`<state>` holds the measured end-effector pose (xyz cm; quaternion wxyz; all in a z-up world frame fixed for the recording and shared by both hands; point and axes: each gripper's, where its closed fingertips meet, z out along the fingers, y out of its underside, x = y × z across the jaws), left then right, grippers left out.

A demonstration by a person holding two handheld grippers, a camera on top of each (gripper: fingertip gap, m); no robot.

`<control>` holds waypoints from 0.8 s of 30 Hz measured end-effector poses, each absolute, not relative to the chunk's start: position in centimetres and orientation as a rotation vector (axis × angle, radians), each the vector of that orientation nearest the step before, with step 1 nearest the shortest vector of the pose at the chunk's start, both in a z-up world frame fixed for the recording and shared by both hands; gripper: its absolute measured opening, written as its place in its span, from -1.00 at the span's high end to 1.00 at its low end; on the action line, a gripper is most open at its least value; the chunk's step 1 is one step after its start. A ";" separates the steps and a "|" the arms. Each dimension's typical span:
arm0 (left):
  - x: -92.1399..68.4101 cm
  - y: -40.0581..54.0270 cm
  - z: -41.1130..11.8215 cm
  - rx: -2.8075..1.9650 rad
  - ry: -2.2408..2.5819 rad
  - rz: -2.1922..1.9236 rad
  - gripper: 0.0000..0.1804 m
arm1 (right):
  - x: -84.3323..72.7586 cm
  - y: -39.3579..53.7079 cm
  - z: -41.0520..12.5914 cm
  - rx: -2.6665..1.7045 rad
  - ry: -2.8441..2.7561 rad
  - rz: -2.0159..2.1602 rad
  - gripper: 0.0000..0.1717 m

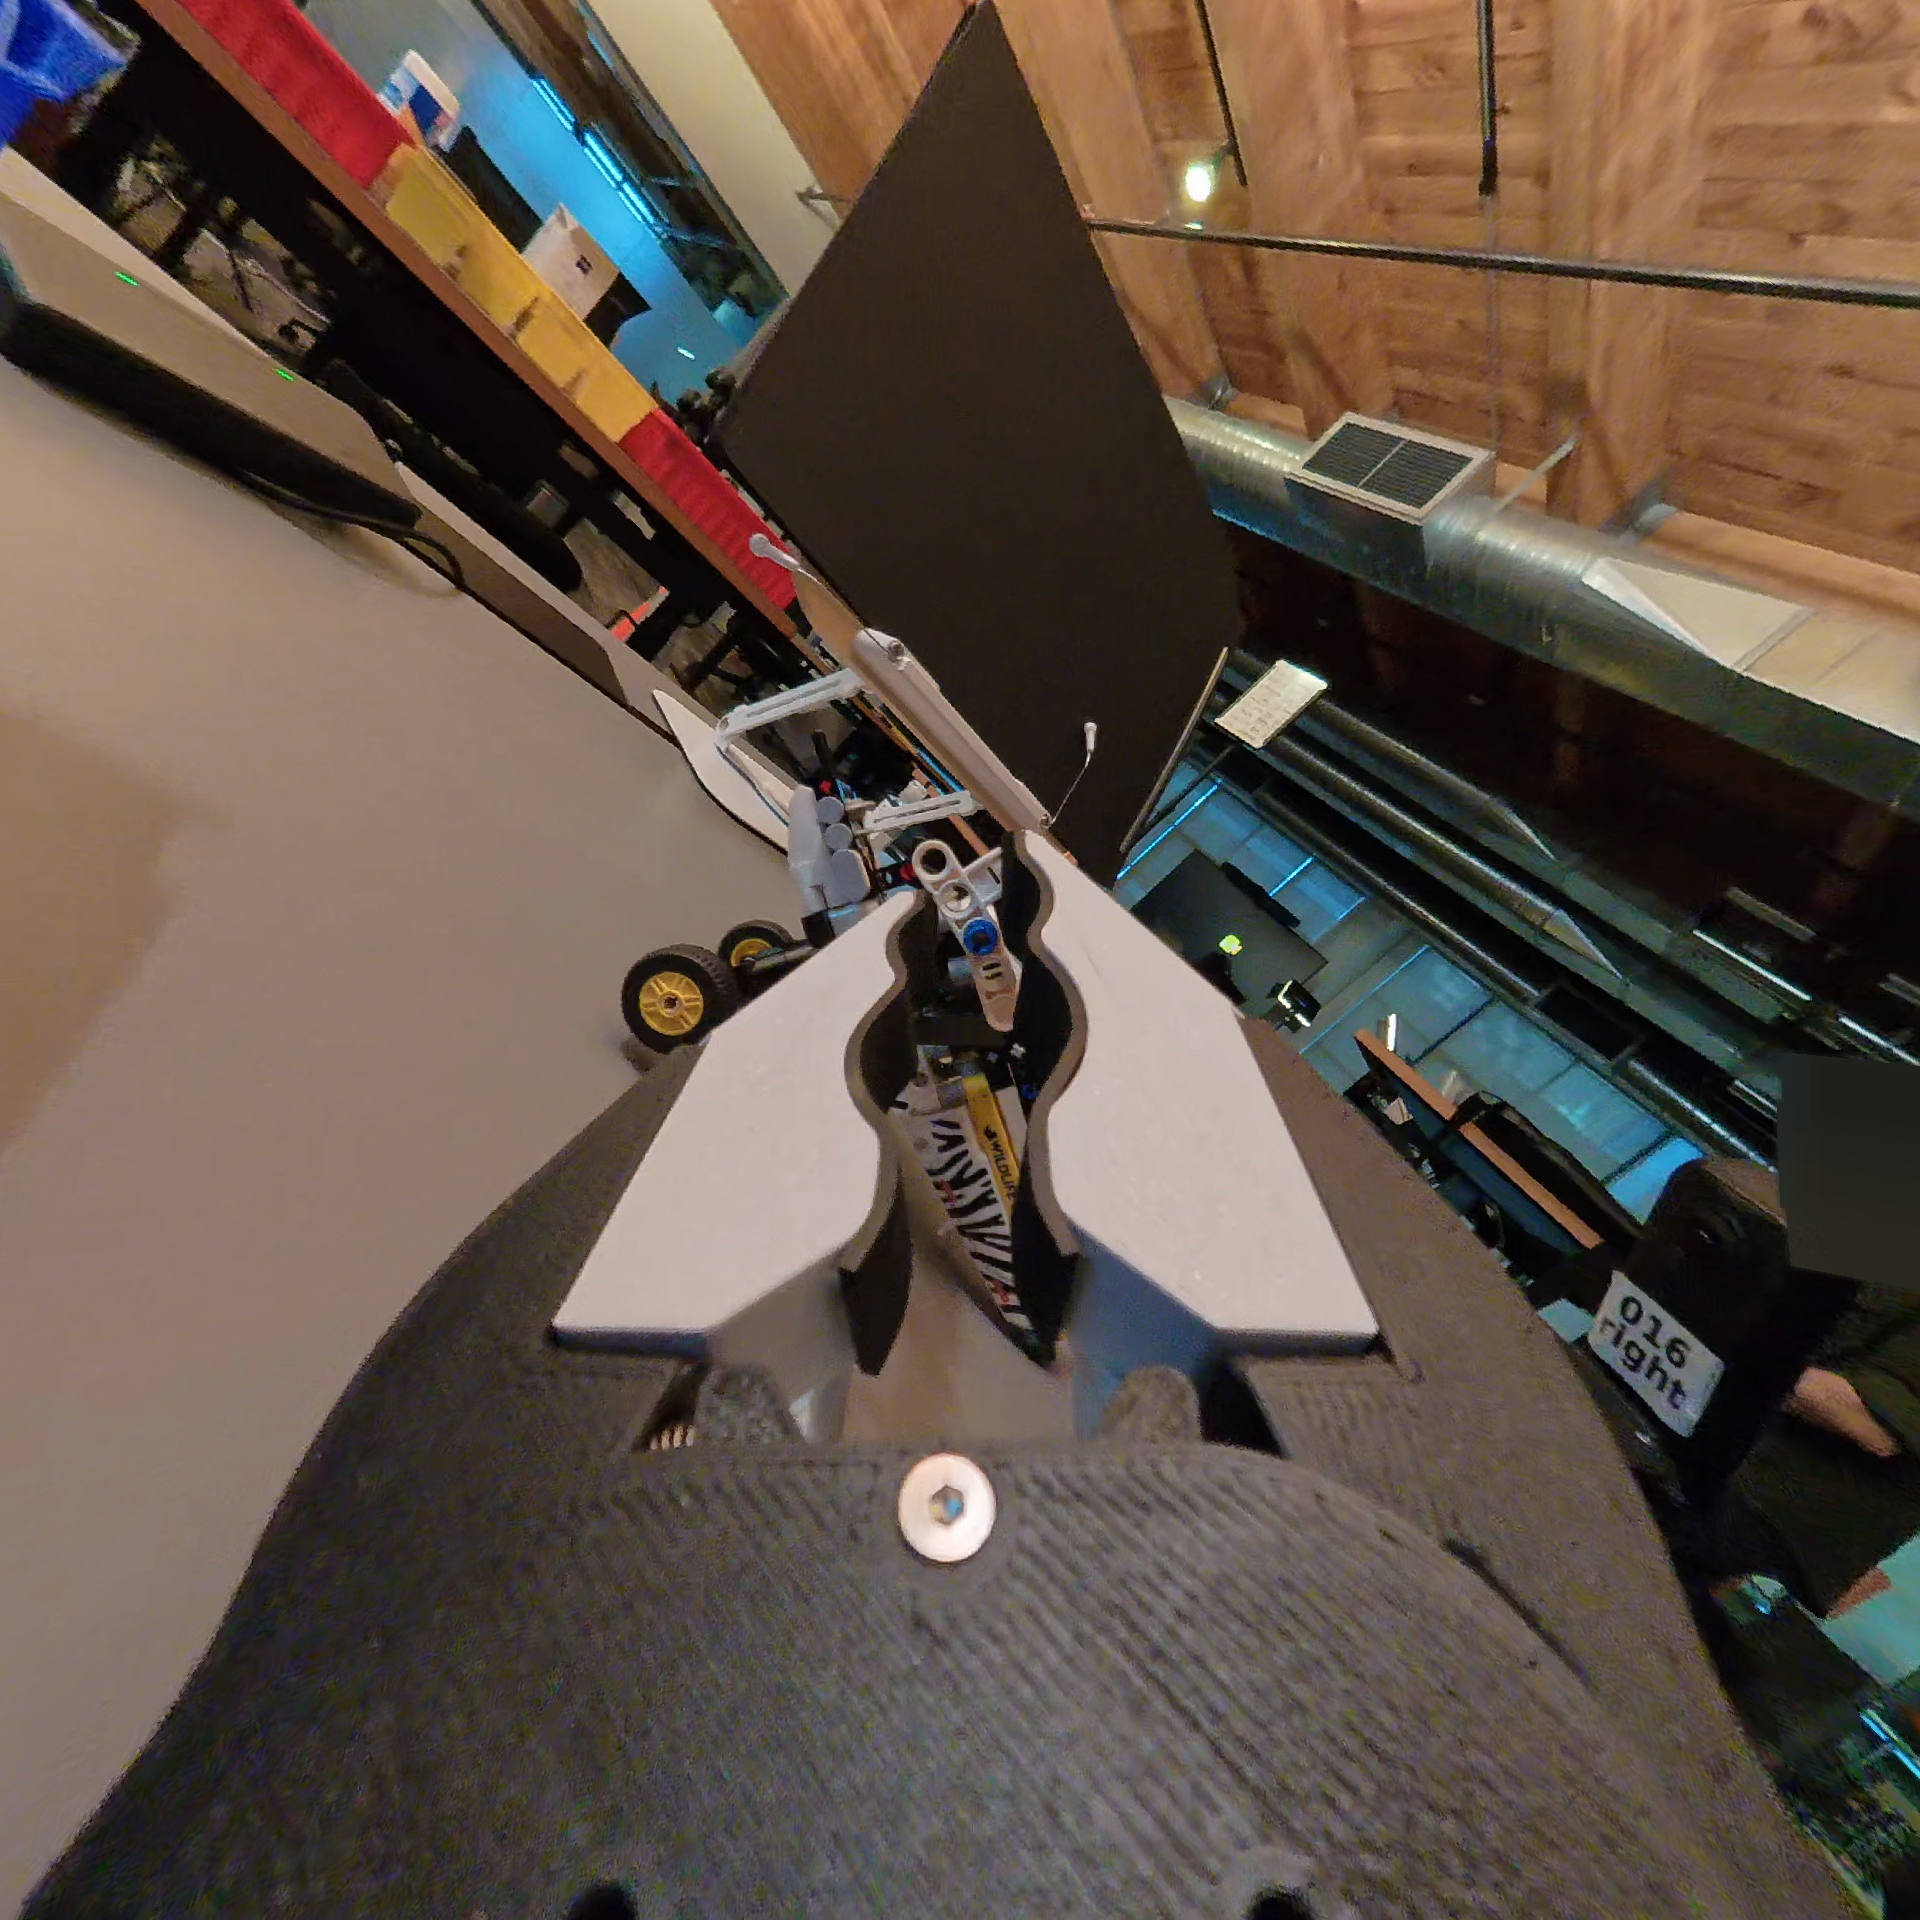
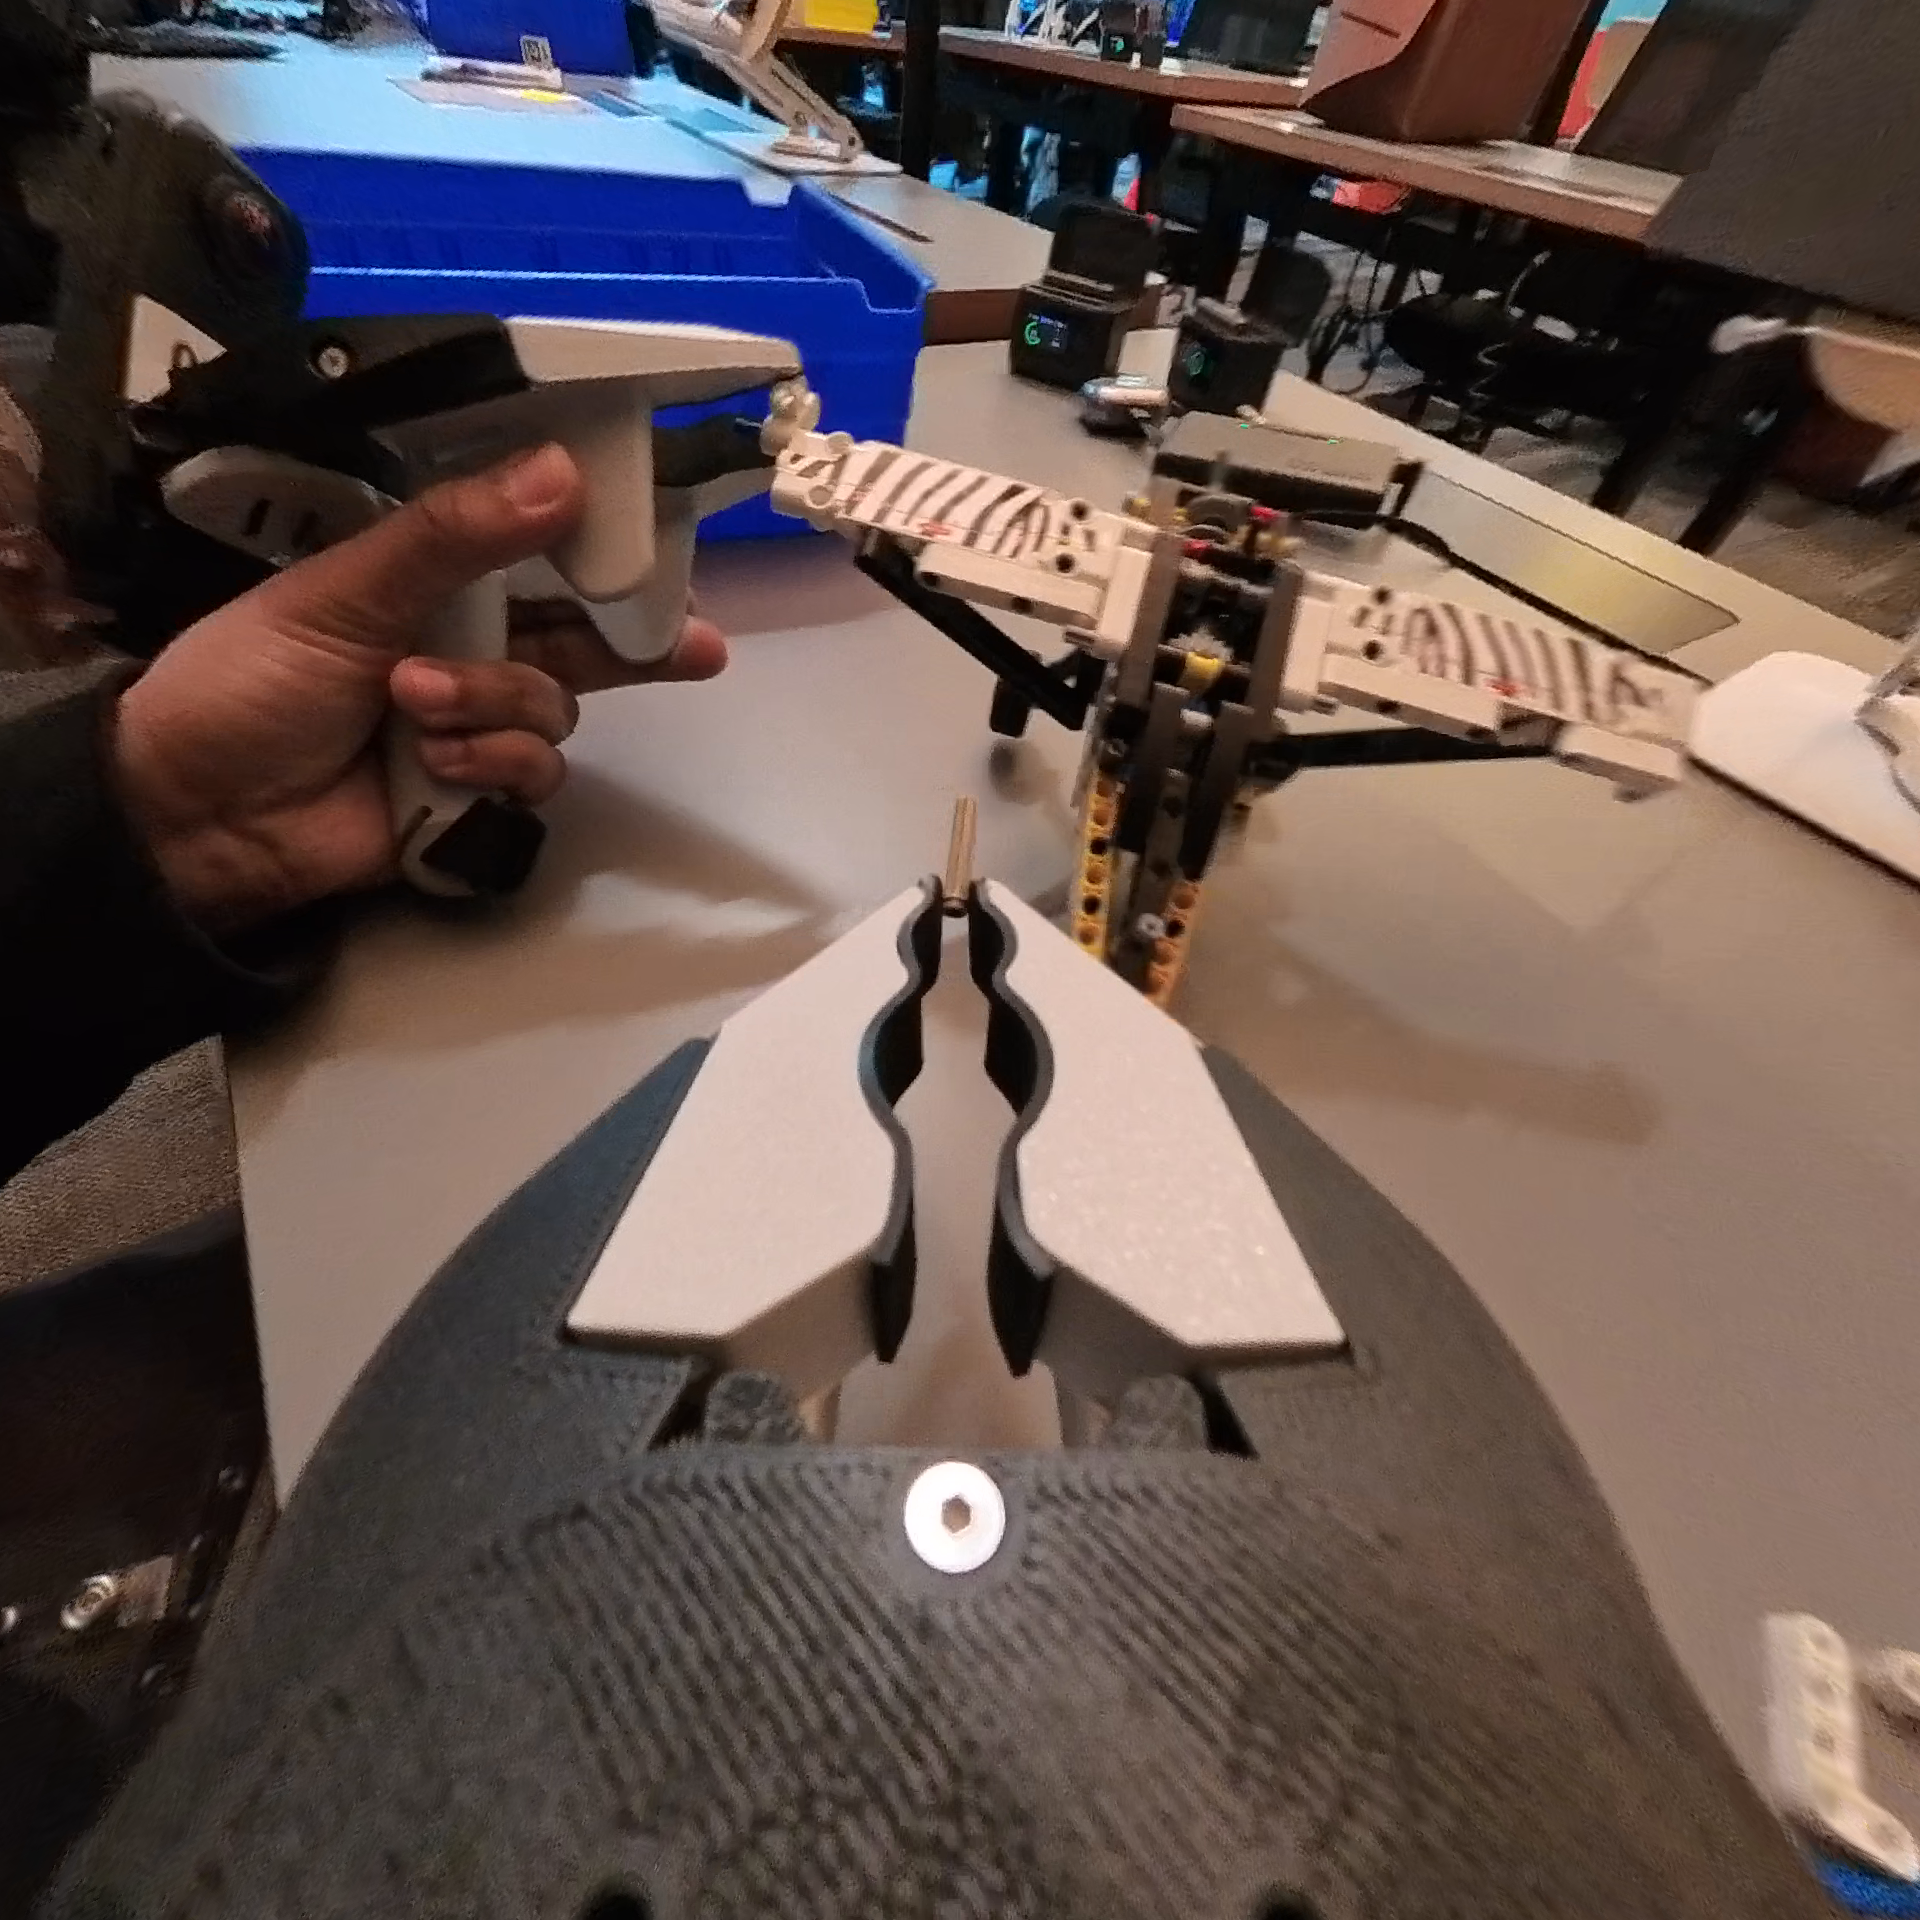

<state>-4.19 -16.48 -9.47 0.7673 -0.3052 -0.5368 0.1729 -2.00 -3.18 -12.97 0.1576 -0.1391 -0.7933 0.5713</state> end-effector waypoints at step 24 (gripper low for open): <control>-3.7 -13.7 -9.3 -0.803 -1.088 0.380 0.88 | -13.5 22.2 -14.5 -1.019 -2.068 1.020 0.86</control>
